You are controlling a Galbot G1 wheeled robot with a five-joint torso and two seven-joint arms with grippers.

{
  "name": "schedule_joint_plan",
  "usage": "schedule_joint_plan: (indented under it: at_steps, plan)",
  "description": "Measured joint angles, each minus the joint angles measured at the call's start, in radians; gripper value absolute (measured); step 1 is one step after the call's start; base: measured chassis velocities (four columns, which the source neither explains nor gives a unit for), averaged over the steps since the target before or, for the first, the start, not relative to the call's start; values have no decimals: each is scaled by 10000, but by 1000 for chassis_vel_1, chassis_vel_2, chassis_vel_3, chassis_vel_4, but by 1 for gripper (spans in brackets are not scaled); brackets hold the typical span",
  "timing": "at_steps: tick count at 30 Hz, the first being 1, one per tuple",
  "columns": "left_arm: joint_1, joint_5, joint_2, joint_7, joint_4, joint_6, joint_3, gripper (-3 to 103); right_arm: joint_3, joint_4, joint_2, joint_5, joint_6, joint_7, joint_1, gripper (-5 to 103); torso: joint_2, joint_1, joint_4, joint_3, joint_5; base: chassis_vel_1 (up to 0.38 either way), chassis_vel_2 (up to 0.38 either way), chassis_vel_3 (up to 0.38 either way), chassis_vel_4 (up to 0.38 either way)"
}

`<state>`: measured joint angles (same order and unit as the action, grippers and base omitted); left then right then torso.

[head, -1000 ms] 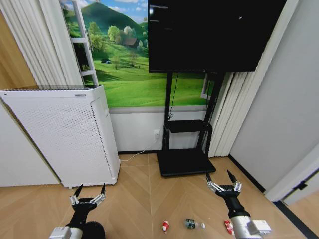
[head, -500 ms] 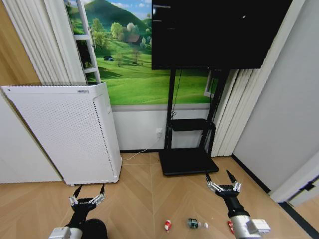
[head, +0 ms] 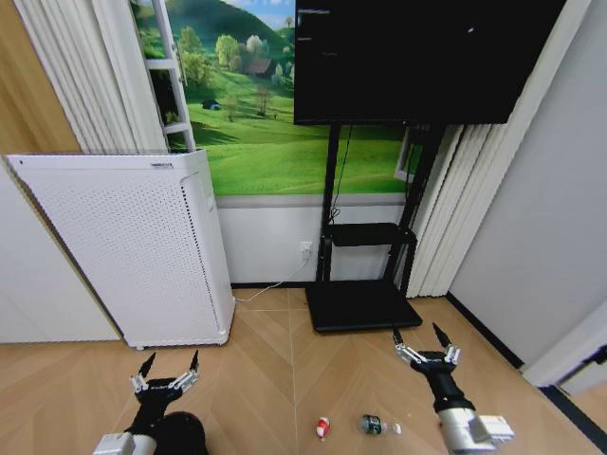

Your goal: Pick up the trash bin and place the garbage on the floor into it.

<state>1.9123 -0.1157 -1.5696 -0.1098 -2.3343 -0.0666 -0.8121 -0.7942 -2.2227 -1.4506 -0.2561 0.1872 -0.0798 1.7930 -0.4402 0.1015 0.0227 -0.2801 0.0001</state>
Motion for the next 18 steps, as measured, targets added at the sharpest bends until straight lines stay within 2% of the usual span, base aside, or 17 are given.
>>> schedule_joint_plan:
  at_steps: [18]
  plan:
    - [51,191,34,2,68,4,154,100,11,-35,-148,237,15,19,123,100,694,-260,0,436,-1,0,0,0,0]
